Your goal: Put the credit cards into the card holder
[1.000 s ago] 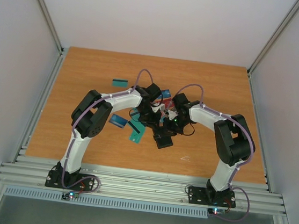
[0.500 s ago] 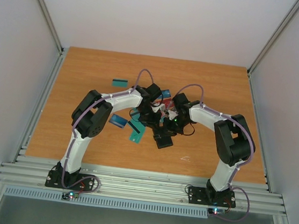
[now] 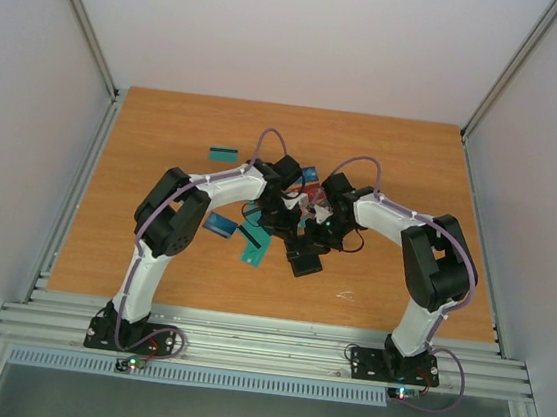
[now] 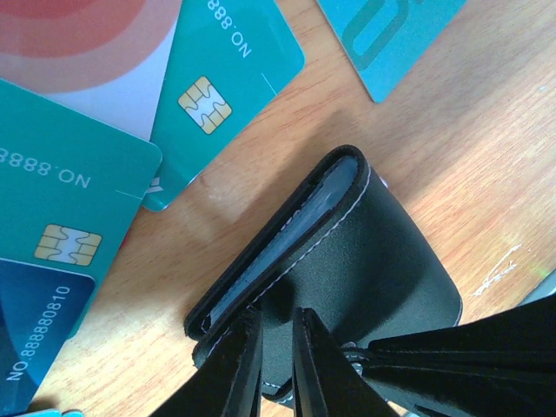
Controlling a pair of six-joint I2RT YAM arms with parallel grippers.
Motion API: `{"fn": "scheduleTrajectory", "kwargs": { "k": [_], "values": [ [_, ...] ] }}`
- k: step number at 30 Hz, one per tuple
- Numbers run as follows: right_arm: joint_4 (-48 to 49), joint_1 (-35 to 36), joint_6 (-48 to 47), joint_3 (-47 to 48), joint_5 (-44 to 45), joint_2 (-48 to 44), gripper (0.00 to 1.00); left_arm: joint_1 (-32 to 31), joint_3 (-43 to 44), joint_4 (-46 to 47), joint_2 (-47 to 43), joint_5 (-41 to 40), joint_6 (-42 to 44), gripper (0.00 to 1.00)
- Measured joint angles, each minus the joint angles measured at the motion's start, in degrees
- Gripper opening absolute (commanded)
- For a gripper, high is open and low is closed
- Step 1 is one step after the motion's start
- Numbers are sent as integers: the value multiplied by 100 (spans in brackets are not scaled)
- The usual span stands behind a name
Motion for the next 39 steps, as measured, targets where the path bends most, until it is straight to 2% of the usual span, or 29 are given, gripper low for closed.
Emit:
{"fn": "scheduleTrajectory", "kwargs": {
  "k": [20,39],
  "values": [
    [22,0,55,-2,15,136,1,-22,81,-81,44,-26,2,12],
    [-496,37,-50,398,426,310,1,-42,118,-131,59,-94,15,12]
  ]
}}
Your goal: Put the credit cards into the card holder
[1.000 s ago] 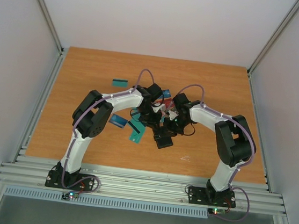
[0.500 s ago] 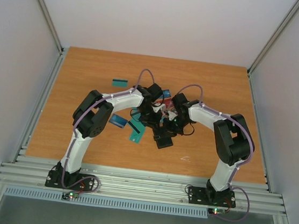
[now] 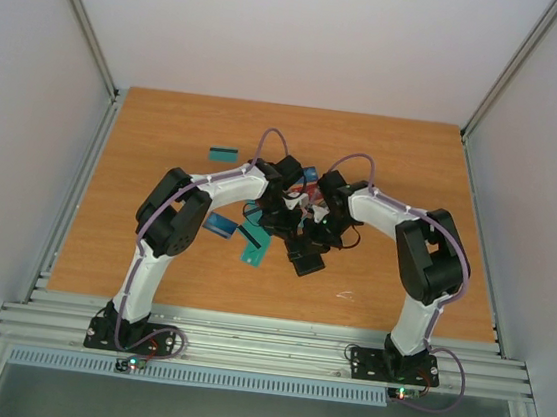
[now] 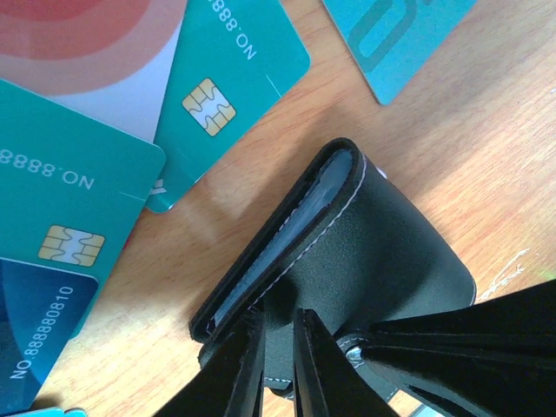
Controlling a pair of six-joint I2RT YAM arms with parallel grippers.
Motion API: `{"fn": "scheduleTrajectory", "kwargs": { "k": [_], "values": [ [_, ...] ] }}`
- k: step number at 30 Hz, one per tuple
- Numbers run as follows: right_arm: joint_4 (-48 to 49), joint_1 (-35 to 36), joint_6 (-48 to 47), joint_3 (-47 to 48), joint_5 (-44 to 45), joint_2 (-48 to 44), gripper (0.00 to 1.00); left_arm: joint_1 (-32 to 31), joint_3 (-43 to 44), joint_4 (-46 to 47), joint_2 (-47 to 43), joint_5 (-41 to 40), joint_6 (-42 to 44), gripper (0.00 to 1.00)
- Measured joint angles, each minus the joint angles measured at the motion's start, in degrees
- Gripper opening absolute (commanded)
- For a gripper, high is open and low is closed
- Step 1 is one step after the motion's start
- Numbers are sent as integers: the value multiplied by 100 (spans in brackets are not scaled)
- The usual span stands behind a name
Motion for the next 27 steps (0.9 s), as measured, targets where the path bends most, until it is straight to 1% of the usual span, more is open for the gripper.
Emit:
{"fn": "scheduleTrajectory", "kwargs": {
  "k": [7,12,18,20,23,25,26,27],
  "values": [
    [-166,-4,-22,144,33,146,1,2,15,-28,15,-2,-39,12],
    [-352,-24,-39,308,39,334,1,-37,57,-70,22,-83,83,12],
    [-310,-55,-83,243,-31,317,1,-48,79,-90,24,-111,98,12],
    [-243,-59,-118,197,-50,258,3,-57,92,-105,24,-127,105,13],
    [-236,-57,-136,192,-61,216,12,-72,162,-184,24,-170,85,14],
    [-264,-52,-146,214,-22,192,20,-87,258,-306,24,-260,90,17],
    [-297,-52,-157,240,4,162,26,-94,330,-385,24,-317,90,19],
    [-317,-52,-144,262,26,114,36,-101,411,-457,22,-361,92,22]
  ]
}}
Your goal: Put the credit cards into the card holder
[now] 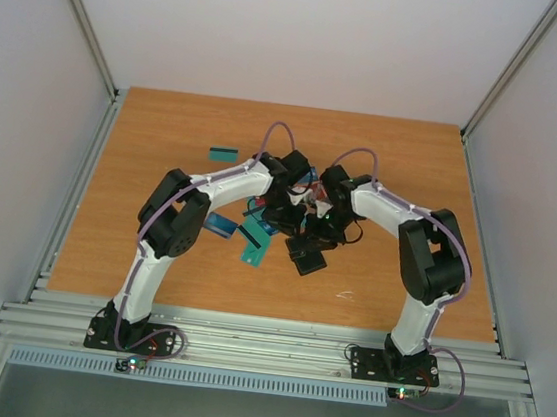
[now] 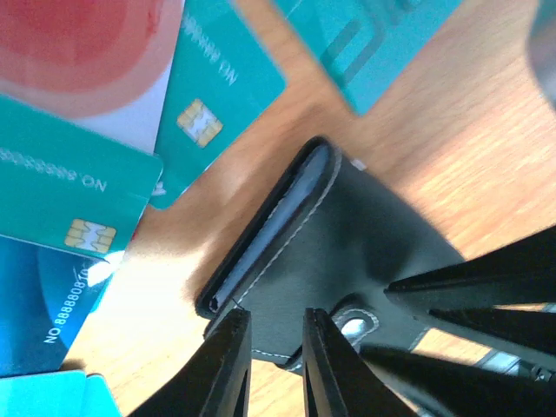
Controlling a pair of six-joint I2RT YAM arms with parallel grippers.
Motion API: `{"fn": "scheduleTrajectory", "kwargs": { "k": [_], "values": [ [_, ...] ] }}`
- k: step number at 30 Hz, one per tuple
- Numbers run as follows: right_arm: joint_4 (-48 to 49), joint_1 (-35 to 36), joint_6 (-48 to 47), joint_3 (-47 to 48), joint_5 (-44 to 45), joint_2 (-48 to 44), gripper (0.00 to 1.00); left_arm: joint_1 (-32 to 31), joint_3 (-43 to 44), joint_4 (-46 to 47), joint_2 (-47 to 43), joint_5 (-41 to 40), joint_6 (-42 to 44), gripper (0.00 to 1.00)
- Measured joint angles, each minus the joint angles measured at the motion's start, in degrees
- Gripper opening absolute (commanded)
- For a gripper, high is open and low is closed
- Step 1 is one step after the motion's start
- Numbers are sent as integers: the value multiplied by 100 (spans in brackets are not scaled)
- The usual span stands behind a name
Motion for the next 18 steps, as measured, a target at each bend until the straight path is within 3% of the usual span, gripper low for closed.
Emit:
{"fn": "scheduleTrajectory", "kwargs": {
  "k": [4,5,6,8,9,10,18],
  "values": [
    [-396,-4,9,350,111,-387,66,0,426,-107,-133,-201,15,42],
    [-586,-7,-24,516,210,-540,86,24,520,-138,-256,-267,13,51],
    [-697,-24,-46,660,251,-691,97,50,564,-166,-385,-332,24,59],
    [-951,-72,-92,1036,404,-1027,98,146,605,-275,-798,-555,28,78],
    [-1036,-116,-151,1246,448,-1220,98,210,605,-334,-1034,-691,31,92],
    [-1088,-151,-153,1467,501,-1394,98,264,603,-356,-1255,-800,35,99],
    [-1213,-437,-345,2627,1447,-2811,99,929,81,-400,-3248,-1657,24,100]
  ]
}}
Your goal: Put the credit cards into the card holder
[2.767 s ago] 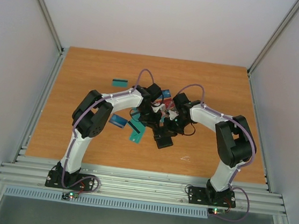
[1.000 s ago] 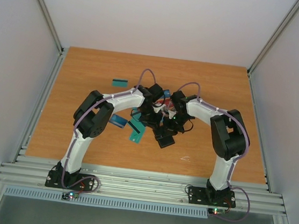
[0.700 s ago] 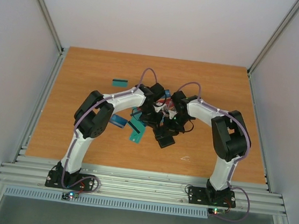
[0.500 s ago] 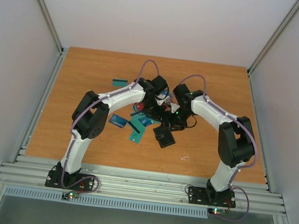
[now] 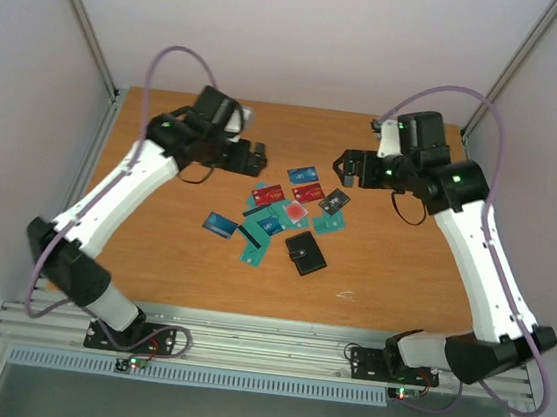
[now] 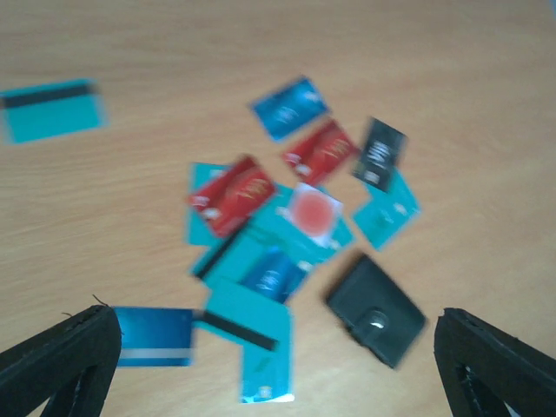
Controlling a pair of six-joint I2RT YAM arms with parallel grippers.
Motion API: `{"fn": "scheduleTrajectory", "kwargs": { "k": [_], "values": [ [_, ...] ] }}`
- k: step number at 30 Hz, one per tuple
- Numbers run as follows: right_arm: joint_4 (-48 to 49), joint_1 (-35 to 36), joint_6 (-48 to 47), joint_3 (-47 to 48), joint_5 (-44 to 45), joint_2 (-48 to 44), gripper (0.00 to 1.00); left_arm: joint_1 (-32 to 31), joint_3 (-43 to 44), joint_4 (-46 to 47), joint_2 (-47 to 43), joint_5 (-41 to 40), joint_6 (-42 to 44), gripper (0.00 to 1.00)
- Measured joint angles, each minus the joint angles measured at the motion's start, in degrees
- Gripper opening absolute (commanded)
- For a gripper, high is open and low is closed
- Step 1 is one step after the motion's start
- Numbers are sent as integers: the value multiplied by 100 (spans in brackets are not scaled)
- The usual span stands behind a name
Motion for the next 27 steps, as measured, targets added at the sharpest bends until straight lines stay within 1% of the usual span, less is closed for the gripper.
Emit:
{"fn": "scheduleTrajectory", "kwargs": {
  "k": [2,3,6,10,14,17,22,25,27],
  "values": [
    [76,-68,-63,-96,444,-330,98,326,-380,26,-520,-369,31,99],
    [116,-83,-79,-155,525,-417,99,457,-555,22,-715,-525,46,99],
    [501,-164,-275,-782,1008,-973,99,953,-1377,149,-1390,-994,173,99],
    [1460,-247,-780,-2184,1322,-1908,99,1558,-2610,662,-2140,-1405,446,99],
    [2389,-313,-1067,-3497,1646,-2588,99,1910,-3670,1331,-2732,-1661,758,99],
    [2938,-507,-1071,-4153,1714,-2730,99,2072,-4315,1937,-2949,-1683,964,99],
    [3960,-863,-1078,-5396,1665,-2942,98,2546,-5495,3189,-2994,-1394,1106,99],
    [4601,-1279,-1187,-5941,1449,-2686,98,2758,-6137,4022,-2975,-1137,1163,99],
    [5191,-1659,-1261,-6249,1185,-2216,98,2839,-6533,4677,-2933,-964,1228,99]
  ]
}}
